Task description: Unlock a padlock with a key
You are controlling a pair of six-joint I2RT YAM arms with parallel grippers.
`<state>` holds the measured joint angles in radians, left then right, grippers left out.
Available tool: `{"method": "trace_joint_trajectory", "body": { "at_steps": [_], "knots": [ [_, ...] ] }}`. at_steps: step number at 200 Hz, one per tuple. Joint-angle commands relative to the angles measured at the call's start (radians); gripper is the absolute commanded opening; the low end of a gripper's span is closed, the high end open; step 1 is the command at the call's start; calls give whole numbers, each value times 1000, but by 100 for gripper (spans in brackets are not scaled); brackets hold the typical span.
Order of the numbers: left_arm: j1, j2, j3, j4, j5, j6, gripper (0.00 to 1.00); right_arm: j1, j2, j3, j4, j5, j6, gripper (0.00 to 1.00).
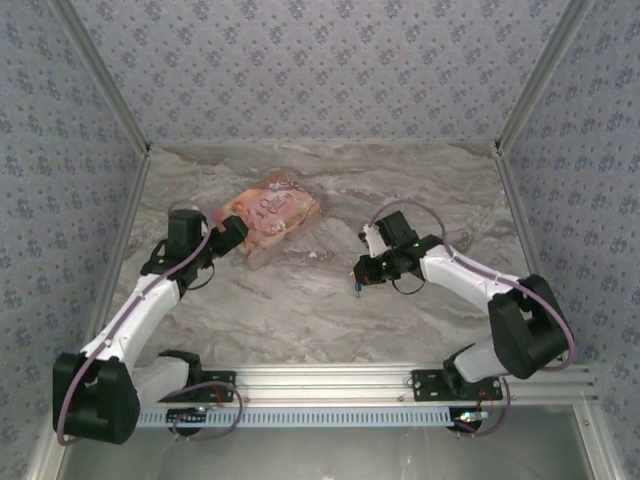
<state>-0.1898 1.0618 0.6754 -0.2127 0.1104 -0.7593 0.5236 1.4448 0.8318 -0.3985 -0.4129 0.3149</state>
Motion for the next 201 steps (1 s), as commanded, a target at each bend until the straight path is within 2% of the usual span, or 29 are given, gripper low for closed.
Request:
{"method": "trace_joint_trajectory", "body": {
  "at_steps": [1,64,116,164,201],
  "knots": [
    [11,-36,-2,-49,-40,26,99,8,62,38,-74,11,-25,0],
    [13,-67,-8,-88,-52,43,99,30,165,21,81,52,19,0],
    [15,-79,-2,-99,-58,51,99,25,171,-13,138,65,41,13],
    [17,-90,13,-106,-61,57,99,4,82,8,76,110,13,27],
    [22,-115,36,-111,-90,87,99,-48,-43,14,44,157,-21,30]
  ]
}}
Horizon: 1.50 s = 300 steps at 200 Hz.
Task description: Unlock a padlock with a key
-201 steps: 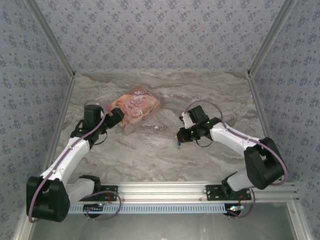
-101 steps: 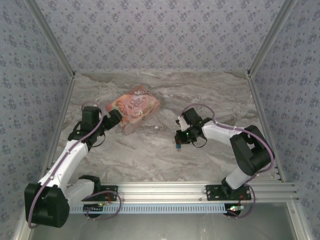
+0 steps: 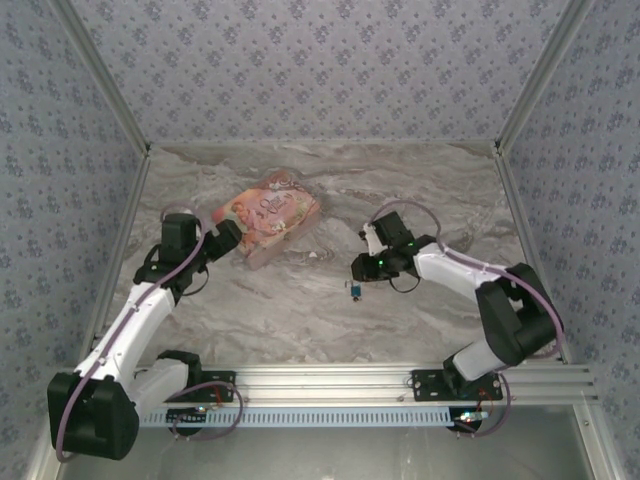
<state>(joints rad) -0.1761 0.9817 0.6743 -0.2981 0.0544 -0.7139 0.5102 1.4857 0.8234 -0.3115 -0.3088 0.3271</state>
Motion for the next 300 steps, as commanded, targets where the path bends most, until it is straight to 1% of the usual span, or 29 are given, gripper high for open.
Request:
{"method": "trace_joint_trajectory", "body": {
  "at_steps": [1,23,50,72,88,97,110,132,136,144,168,181,199,214,228,270,284,293,300],
  "knots": [
    [9,-36,37,-25,-36,44,99,-35,-88,21,-42,55,-35,30],
    [12,-70,38,-20,-87,69,99,-87,-183,-3,-26,91,-57,35],
    [13,-128,17,9,-184,114,99,-170,-318,-55,18,131,-77,42],
    [13,-178,-22,68,-275,165,99,-242,-453,-124,67,145,-94,47],
    [13,-211,-61,140,-320,219,99,-304,-551,-183,104,152,-96,53],
    [13,-228,-87,183,-347,243,99,-345,-605,-219,127,163,-91,59],
    [13,-239,-129,260,-382,297,99,-402,-677,-272,159,182,-78,71],
    [13,-228,-207,404,-426,390,99,-514,-748,-365,240,167,-57,98],
    [13,-223,-219,428,-433,402,99,-533,-751,-378,256,162,-52,100],
    [13,-208,-239,468,-448,431,99,-572,-752,-399,285,144,-46,100],
    [16,-147,-248,495,-463,524,99,-661,-715,-434,358,152,-26,100],
    [19,-112,-246,492,-466,548,99,-672,-672,-456,440,163,-80,100],
    [26,-72,-260,514,-467,557,99,-670,-589,-480,553,217,-141,100],
    [36,-41,-279,543,-455,557,99,-671,-496,-455,577,259,-171,100],
    [55,-10,-289,568,-419,559,99,-668,-400,-439,620,280,-181,100],
    [105,105,-324,686,-327,558,99,-636,-171,-469,964,338,-223,100],
    [115,147,-328,726,-292,573,99,-617,-118,-447,1014,338,-261,100],
    [118,175,-326,751,-278,584,100,-605,-87,-421,993,334,-279,100],
    [120,196,-331,779,-272,594,99,-589,-54,-425,1029,324,-299,100]
  ]
}}
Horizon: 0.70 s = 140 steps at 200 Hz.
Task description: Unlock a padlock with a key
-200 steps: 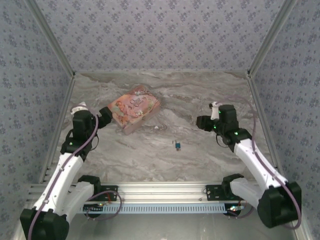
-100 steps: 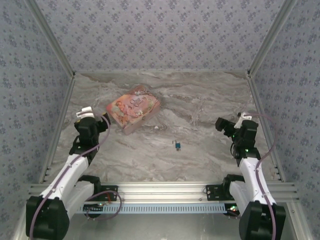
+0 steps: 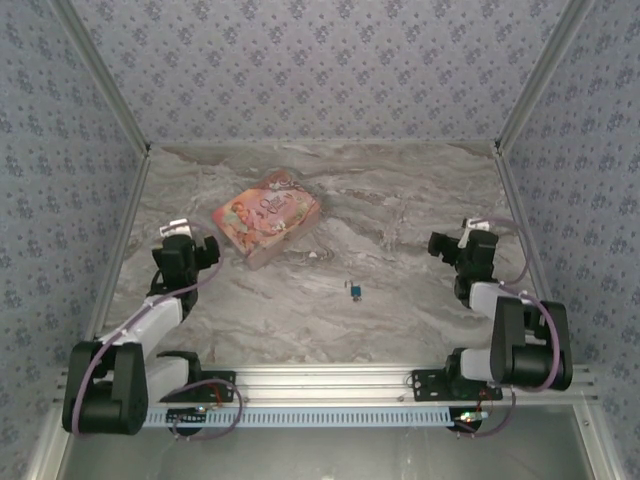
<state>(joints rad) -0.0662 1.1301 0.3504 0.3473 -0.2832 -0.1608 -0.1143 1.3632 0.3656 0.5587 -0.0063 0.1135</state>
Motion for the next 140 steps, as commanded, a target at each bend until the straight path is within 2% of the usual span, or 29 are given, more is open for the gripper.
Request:
{"method": "trace_joint_trajectory", "body": {
  "at_steps": [1,19,28,38,58,92,109,130,140],
  "knots": [
    [10,50,-7,139,66,43,99,38,74,32,167,21,-89,100],
    [10,82,-9,199,81,69,99,85,168,-2,316,49,-138,100],
    [11,95,-14,234,82,77,99,94,145,8,258,44,-152,100],
    [14,108,-16,264,92,87,100,94,159,2,293,29,-155,100],
    [13,140,-19,331,115,104,99,70,156,27,236,5,-135,100],
    [14,192,-27,433,142,160,99,65,158,26,240,-2,-133,100],
    [37,263,-83,616,167,158,99,66,158,26,241,0,-133,100],
    [60,426,-111,843,198,145,99,67,157,26,240,1,-133,100],
    [62,398,-94,749,209,145,99,68,157,26,240,3,-134,100]
  ]
}}
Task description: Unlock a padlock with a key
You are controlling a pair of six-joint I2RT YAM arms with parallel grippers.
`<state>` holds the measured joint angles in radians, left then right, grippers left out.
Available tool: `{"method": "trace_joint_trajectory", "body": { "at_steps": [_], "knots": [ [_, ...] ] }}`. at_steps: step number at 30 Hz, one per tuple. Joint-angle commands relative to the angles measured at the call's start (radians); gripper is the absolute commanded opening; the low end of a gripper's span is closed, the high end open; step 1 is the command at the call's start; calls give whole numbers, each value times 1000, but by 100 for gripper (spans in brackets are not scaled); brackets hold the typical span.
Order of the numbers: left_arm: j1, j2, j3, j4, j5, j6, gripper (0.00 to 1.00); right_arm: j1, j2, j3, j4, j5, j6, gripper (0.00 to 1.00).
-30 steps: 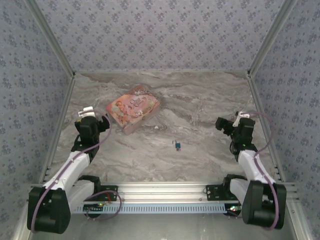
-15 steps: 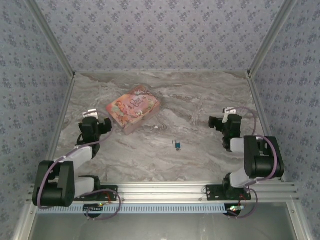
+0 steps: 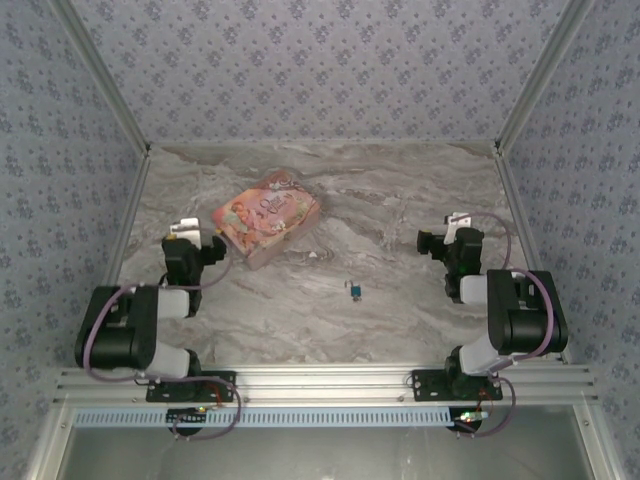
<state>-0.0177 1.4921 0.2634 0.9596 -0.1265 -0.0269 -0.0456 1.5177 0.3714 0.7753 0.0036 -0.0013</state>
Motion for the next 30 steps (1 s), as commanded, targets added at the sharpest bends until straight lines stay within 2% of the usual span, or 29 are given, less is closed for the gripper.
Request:
{"method": "trace_joint_trajectory", "body": {
  "at_steps": [1,2,4,6,30],
  "knots": [
    [14,30,-4,116,52,11,99,0,3,20,23,-8,-19,100],
    [17,8,20,46,57,10,100,0,3,20,22,-6,-20,100],
    [25,42,64,32,56,-1,100,3,4,22,22,-4,-20,100],
    [44,40,143,-139,47,-26,99,4,4,21,22,0,-22,100],
    [43,40,136,-126,45,-24,99,11,4,23,20,10,-26,100]
  ]
}}
